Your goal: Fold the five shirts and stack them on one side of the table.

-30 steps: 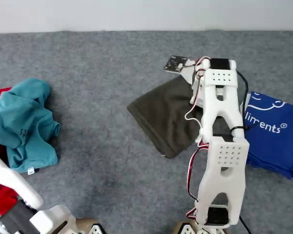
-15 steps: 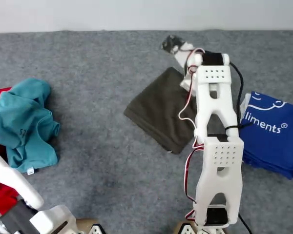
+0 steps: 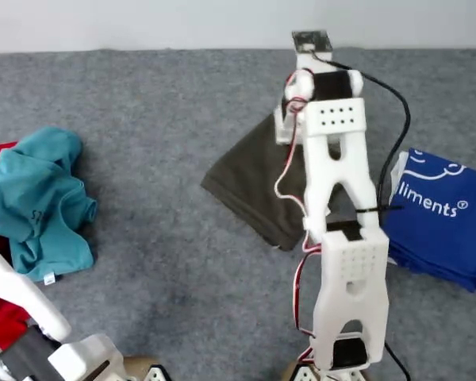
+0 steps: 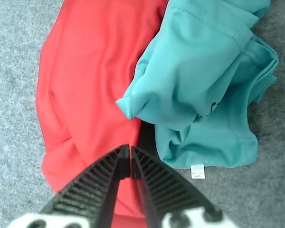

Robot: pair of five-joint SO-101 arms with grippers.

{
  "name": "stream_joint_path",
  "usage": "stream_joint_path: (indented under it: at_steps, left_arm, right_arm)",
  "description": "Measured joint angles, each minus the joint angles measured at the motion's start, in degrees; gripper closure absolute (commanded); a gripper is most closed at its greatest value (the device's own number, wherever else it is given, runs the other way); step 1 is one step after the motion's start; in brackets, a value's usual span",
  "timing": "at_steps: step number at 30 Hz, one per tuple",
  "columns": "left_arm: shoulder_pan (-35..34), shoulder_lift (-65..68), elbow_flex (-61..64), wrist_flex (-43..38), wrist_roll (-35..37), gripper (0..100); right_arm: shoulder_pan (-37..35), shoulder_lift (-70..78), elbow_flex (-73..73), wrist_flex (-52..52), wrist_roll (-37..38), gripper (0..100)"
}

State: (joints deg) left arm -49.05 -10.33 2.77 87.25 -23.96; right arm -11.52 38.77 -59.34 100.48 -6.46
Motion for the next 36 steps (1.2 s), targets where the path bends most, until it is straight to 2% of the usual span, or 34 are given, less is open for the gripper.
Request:
stream_joint_path:
  at_steps: [4, 7, 13, 21, 25, 30, 36]
  left_arm:
    - [0.0, 0.0, 0.0, 0.0, 0.0, 98]
    - [0.0, 0.0, 0.0, 0.0, 0.0, 98]
    - [0.0, 0.0, 0.0, 0.0, 0.0, 98]
    - [0.0, 0.0, 0.0, 0.0, 0.0, 98]
    - [0.0, 0.0, 0.0, 0.0, 0.0, 98]
    - [0.0, 0.0, 0.0, 0.0, 0.0, 98]
    - [0.0, 0.0, 0.0, 0.0, -0.88, 98]
  right_arm:
    - [-2.11, -6.33, 3.34, 0.0, -6.24, 64.1]
    - [-2.73, -12.04, 11.69, 0.0, -12.22, 57.6]
    - [-2.64, -16.44, 25.32, -0.7, -23.03, 57.5]
    - [-1.23, -12.22, 36.75, -17.85, -31.91, 58.2]
    - [0.18, -6.42, 38.95, -26.02, -33.41, 64.2]
    - [1.32, 1.32, 38.86, -32.97, -33.58, 77.1]
    - [2.29, 4.31, 35.6, -30.68, -33.58, 97.4]
